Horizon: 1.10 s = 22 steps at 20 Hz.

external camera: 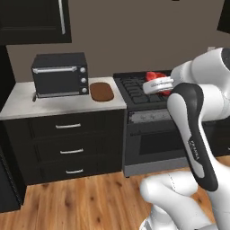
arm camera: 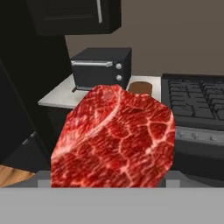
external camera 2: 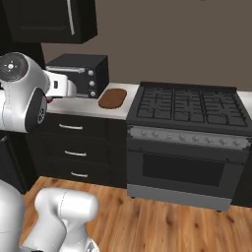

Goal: Retrieve the steak from the fridge and place it on the cutting board.

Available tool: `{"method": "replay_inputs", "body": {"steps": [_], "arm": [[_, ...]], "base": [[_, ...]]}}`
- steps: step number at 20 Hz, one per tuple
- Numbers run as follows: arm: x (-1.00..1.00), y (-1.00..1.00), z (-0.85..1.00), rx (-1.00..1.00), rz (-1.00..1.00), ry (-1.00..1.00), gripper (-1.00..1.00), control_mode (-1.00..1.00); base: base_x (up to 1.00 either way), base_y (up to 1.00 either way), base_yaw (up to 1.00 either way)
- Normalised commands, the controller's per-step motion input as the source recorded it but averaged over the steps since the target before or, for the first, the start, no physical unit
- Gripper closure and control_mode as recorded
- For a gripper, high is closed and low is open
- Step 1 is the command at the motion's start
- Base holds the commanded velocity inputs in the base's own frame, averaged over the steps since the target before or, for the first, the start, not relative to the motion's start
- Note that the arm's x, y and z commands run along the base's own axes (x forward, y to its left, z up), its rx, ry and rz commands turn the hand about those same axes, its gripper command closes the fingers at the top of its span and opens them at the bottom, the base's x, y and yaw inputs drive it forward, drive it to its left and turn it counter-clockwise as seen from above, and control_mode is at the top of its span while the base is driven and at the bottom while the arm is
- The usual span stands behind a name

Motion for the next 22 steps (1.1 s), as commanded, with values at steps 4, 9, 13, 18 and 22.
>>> {"method": "replay_inputs", "body": {"steps": [4,9,13,18,22], "arm": [[0.0,0.0,0.0,0.0,0.0,0.0,1.0,1.0],[0.0,0.0,0.0,0.0,0.0,0.0,1.0,1.0],[0.0,0.0,0.0,0.0,0.0,0.0,1.0,1.0],[0.0,0.0,0.0,0.0,0.0,0.0,1.0,1.0],[0.0,0.0,0.0,0.0,0.0,0.0,1.0,1.0]], "base": [[0.33,0.0,0.0],[0.46,0.01,0.0],[0.44,0.0,0.0],[0.41,0.0,0.0],[0.46,0.0,0.0]]}}
